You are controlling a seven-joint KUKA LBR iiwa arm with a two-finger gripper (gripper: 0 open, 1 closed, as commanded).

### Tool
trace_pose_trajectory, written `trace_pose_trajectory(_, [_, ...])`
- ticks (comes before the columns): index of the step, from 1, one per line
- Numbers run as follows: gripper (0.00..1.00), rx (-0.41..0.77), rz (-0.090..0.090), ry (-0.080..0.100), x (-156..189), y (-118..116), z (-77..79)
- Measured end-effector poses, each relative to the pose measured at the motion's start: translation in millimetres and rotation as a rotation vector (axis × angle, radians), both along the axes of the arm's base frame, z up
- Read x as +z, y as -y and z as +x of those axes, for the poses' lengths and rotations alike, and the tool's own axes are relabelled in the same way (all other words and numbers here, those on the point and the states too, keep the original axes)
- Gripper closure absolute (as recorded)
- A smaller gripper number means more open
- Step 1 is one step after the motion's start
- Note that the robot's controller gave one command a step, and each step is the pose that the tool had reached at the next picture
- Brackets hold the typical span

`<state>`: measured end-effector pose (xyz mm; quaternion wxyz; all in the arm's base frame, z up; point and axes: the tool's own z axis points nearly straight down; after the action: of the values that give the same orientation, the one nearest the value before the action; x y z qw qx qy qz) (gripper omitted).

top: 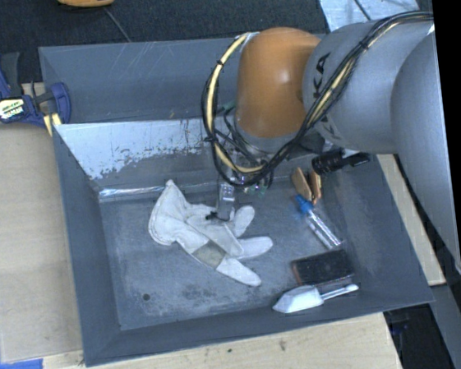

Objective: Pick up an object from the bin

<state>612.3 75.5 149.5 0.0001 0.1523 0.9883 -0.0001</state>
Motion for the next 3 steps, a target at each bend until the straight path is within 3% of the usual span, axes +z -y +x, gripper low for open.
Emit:
trace_pose_trajectory(1, [0.00, 0.276, 0.001, 0.005, -67, 9, 7.3])
trace_pose_trajectory(2, [1.00, -0.088, 0.001, 0.007, -78, 12, 13.6])
trace_pose_trajectory(3, [1.00, -0.088, 0.001, 0.006, -78, 12, 13.8])
